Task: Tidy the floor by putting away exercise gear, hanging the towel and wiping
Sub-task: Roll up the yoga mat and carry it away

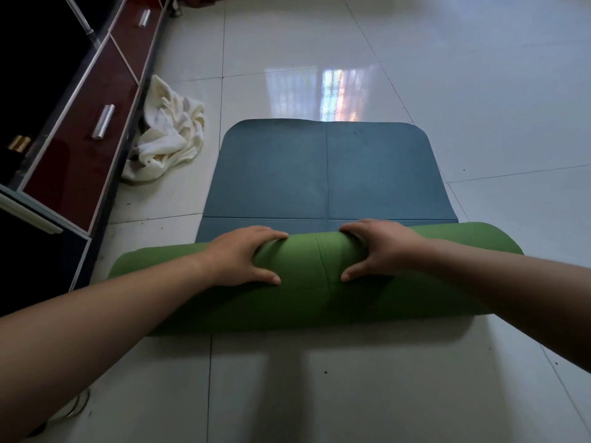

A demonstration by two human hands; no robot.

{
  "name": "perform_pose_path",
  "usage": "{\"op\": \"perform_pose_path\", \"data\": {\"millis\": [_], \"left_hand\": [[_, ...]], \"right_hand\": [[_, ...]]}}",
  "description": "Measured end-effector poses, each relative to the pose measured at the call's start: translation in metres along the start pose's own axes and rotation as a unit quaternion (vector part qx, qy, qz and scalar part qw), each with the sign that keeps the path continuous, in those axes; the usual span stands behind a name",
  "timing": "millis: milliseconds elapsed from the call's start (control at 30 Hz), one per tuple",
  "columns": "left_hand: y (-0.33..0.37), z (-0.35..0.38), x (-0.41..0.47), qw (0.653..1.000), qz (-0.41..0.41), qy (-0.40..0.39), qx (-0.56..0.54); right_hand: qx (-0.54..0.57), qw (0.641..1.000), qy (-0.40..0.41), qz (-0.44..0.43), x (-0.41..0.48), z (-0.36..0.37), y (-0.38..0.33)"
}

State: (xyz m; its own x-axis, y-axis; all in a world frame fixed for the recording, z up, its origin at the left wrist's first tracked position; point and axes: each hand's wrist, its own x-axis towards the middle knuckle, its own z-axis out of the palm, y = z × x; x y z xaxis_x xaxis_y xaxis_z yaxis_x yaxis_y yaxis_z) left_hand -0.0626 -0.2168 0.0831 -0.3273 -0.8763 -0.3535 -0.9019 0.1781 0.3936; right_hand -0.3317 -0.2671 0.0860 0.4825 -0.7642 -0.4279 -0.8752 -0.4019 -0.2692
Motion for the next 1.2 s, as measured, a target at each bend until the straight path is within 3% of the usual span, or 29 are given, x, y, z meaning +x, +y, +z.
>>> {"op": "perform_pose_path", "data": {"millis": [100, 167, 233, 333, 467, 700, 800, 900, 1000, 1200], "left_hand": [[-0.005, 0.005, 0.001, 0.996, 0.010, 0.084, 0.016], [-0.006, 0.009, 0.003, 0.995, -0.017, 0.061, 0.071], [-0.005, 0.014, 0.006, 0.992, -0.044, 0.011, 0.115], [-0.006, 0.012, 0.014, 0.991, -0.055, -0.010, 0.120], [-0.009, 0.003, 0.027, 0.993, -0.061, -0.014, 0.103], [-0.005, 0.007, 0.034, 0.986, -0.011, 0.159, 0.053], [-0.008, 0.004, 0.044, 0.992, -0.032, 0.103, 0.062], [-0.012, 0.007, 0.047, 0.992, -0.035, 0.045, 0.112], [-0.017, 0.009, 0.049, 0.992, -0.033, 0.035, 0.115], [-0.021, 0.010, 0.053, 0.991, -0.029, 0.021, 0.125]], "right_hand": [[0.042, 0.995, 0.075, 0.058, 0.013, -0.005, 0.008], [0.053, 0.988, 0.125, 0.080, 0.019, -0.006, 0.008], [0.032, 0.987, 0.150, 0.048, 0.021, -0.006, 0.002], [-0.018, 0.992, 0.123, -0.035, 0.016, 0.004, -0.012], [-0.074, 0.991, 0.092, -0.061, 0.017, 0.017, -0.013], [-0.049, 0.984, 0.174, 0.002, 0.039, 0.013, -0.006], [-0.034, 0.986, 0.165, -0.004, 0.044, 0.010, -0.002], [-0.049, 0.993, 0.103, -0.036, 0.044, 0.006, 0.007], [-0.077, 0.993, 0.069, -0.055, 0.041, 0.002, 0.014], [-0.125, 0.987, 0.081, -0.054, 0.040, 0.002, 0.009]]}}
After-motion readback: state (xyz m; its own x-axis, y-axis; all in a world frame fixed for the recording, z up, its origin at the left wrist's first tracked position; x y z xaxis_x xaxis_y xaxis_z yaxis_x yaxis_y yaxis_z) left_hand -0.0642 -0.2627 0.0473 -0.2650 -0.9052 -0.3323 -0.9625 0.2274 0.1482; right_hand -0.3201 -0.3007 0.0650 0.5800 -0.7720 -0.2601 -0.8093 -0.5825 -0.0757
